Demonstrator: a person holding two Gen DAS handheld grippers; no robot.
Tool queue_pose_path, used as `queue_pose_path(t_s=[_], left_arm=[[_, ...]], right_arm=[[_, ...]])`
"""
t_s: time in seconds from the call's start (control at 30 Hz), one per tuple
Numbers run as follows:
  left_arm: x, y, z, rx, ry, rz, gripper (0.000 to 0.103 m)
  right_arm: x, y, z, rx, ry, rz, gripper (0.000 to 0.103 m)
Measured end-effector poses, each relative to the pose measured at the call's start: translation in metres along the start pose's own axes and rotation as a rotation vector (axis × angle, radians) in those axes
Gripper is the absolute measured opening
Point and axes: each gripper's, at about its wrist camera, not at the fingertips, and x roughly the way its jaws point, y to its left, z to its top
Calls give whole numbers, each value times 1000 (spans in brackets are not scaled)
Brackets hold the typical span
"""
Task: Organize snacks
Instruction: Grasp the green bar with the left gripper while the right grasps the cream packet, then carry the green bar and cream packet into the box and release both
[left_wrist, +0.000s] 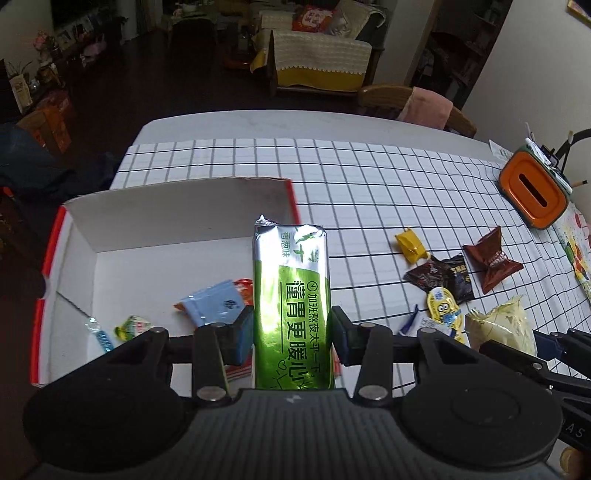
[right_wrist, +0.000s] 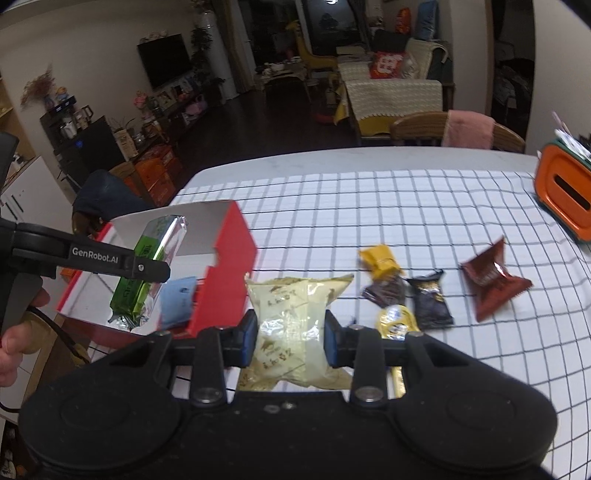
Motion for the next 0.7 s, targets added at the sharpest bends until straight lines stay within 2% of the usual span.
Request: queue_pose_path(t_s=[0.43, 0.7], left_arm=[[-7, 77, -5, -31, -2, 38, 42], [1, 122, -5, -45, 8, 88, 42]], right_arm=[[35, 70, 14, -47, 3, 21, 35], [75, 110, 20, -80, 25, 31, 35]])
